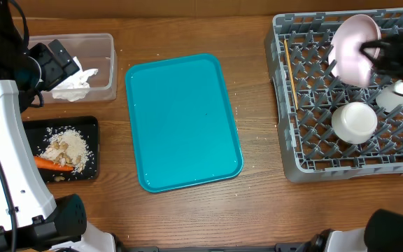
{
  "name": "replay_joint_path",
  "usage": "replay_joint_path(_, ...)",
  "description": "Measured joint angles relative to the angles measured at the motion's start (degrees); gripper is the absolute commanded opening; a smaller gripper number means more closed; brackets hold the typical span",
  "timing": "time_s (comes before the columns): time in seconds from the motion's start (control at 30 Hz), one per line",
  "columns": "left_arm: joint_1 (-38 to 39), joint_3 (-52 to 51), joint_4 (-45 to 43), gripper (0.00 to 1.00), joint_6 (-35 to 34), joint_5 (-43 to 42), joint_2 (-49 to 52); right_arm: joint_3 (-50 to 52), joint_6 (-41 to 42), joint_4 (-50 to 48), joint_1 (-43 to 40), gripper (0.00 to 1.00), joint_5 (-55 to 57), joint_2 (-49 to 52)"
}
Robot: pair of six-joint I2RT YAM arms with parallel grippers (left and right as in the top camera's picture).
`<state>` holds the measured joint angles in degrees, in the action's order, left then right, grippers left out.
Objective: Sort waste into correct bins and load items into the dishwasher rack
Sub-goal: 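Carry the pink bowl right and lower it into the rack's right edge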
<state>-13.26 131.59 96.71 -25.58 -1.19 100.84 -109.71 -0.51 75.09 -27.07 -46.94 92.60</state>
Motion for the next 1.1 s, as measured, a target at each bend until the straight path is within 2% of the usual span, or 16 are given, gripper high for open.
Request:
replay_joint_path(0.03,0.0,0.0,0.0,1.0,0.0,0.0,0.0,0.4,-0.7,0.5,-1.8,0.04,-1.5,0.0)
replay_joint_path(0.07,0.0,0.0,0.0,1.0,0.0,0.0,0.0,2.4,-3.1,1.4,-7.9,0.04,-5.7,0.0)
replay_joint_path(0.23,0.0,0.0,0.0,1.0,0.0,0.0,0.0,11.1,-8.8,0.3,-19.2,0.04,-15.0,0.2)
replay_joint_path(0.37,0.0,0.0,0.0,1.0,0.0,0.0,0.0,21.2,-12.0,-7.7,-25.4,0.04,-22.3,0.4)
replay_joint_path(0.63,0.0,0.0,0.0,1.0,0.0,0.0,0.0,34.2,-10.6,-25.8,-29.6,0.04,-30.8,3.1)
replay_joint_path(0.83,0.0,0.0,0.0,1.0,0.0,0.0,0.0,35.1,-6.6,-29.7,-29.8,0.04,-29.8,8.7)
replay_joint_path(1.1,0.0,0.0,0.0,1.0,0.0,0.0,0.0,35.2,2.3,-30.6,-32.2,0.05,-22.6,9.2)
